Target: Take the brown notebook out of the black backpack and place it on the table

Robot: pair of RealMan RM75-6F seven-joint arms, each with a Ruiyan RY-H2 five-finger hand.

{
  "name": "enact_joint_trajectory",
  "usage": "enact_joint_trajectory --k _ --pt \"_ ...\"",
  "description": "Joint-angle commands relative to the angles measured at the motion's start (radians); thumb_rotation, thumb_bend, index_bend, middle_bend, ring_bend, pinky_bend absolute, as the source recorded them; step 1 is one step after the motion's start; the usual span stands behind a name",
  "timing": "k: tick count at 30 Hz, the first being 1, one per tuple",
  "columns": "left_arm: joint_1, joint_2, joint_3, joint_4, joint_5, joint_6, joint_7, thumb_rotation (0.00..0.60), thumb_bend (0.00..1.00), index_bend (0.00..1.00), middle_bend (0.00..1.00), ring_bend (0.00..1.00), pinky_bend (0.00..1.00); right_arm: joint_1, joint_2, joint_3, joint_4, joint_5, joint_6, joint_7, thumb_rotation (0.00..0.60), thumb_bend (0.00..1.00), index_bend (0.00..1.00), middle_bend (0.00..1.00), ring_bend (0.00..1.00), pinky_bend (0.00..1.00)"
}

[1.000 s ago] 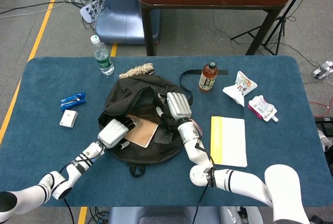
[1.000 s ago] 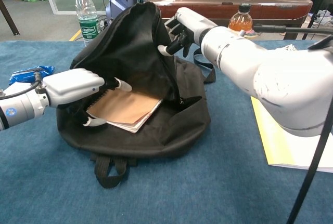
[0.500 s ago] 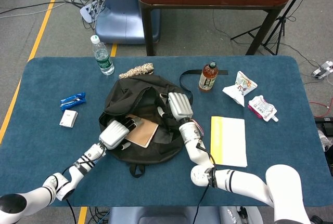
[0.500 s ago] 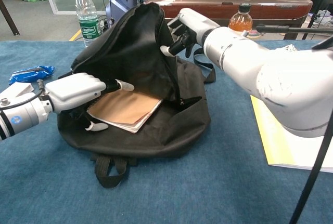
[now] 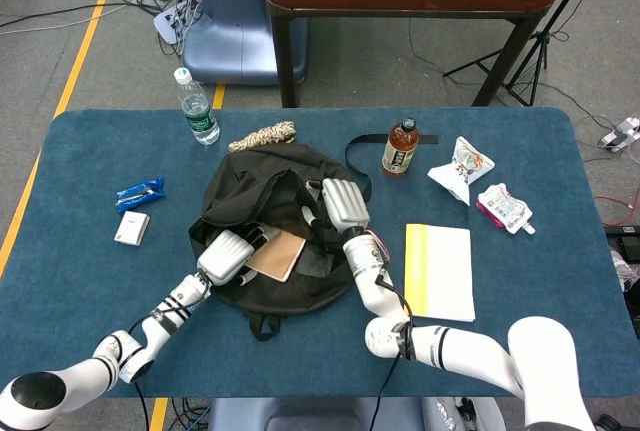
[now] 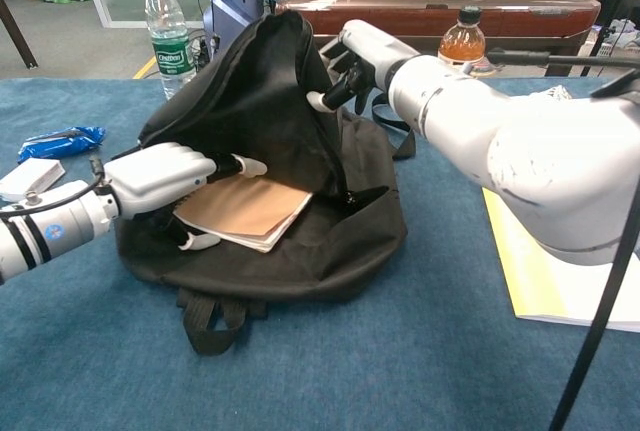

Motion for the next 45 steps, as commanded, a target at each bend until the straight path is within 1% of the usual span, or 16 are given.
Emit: enact_joint_trajectory --k 1,10,12,16,22,24,29,34,39,45 --pt "-0.005 -0.012 -0.006 0.011 -0.007 -0.006 -0.005 0.600 0.21 0.09 0.11 0.15 0.25 0.000 -0.001 -0.002 0.002 0.000 -0.001 0.000 0.600 0.53 0.79 0.57 0.44 0.59" --pt "-0.015 -0.056 -0.018 0.066 -0.016 0.006 -0.017 0.600 0.21 0.21 0.12 0.15 0.25 0.001 -0.010 -0.003 0.015 0.004 -0.002 -0.001 0.600 0.53 0.79 0.57 0.44 0.59" --pt "-0.018 -0.064 -0.022 0.078 -0.020 0.005 -0.017 0.600 0.21 0.24 0.14 0.16 0.25 0.002 -0.011 -0.003 0.015 0.004 -0.003 -0.002 0.600 0.53 0.79 0.57 0.44 0.59" --pt "-0.022 -0.079 -0.030 0.097 -0.028 0.010 -0.023 0.600 0.21 0.30 0.20 0.20 0.25 0.004 -0.011 -0.001 0.014 0.002 -0.003 -0.003 0.600 0.53 0.78 0.57 0.44 0.59" --pt "-0.025 -0.086 -0.037 0.117 -0.037 0.012 -0.027 0.600 0.22 0.35 0.26 0.24 0.25 0.002 -0.008 0.000 0.010 0.003 -0.002 -0.005 0.600 0.53 0.79 0.57 0.44 0.59" --pt "-0.026 -0.088 -0.038 0.123 -0.038 0.015 -0.028 0.600 0.23 0.36 0.28 0.25 0.25 0.002 -0.008 0.000 0.009 0.002 -0.001 -0.004 0.600 0.53 0.79 0.57 0.44 0.59" --pt "-0.028 -0.092 -0.040 0.136 -0.039 0.027 -0.029 0.600 0.31 0.42 0.34 0.30 0.26 0.002 -0.006 0.001 0.006 0.002 -0.002 -0.005 0.600 0.53 0.79 0.57 0.45 0.59" --pt "-0.028 -0.095 -0.041 0.149 -0.039 0.038 -0.036 0.600 0.36 0.45 0.38 0.34 0.28 0.003 -0.003 0.003 0.001 0.004 -0.001 -0.007 0.600 0.53 0.79 0.57 0.45 0.59" --pt "-0.031 -0.105 -0.042 0.173 -0.036 0.055 -0.052 0.600 0.42 0.48 0.43 0.39 0.32 0.003 0.001 0.004 -0.005 0.004 -0.001 -0.008 0.600 0.53 0.79 0.57 0.45 0.59" --pt "-0.034 -0.123 -0.043 0.210 -0.034 0.074 -0.074 0.600 0.50 0.56 0.51 0.45 0.36 0.002 0.009 0.008 -0.011 0.006 0.003 -0.009 0.600 0.53 0.79 0.57 0.46 0.59"
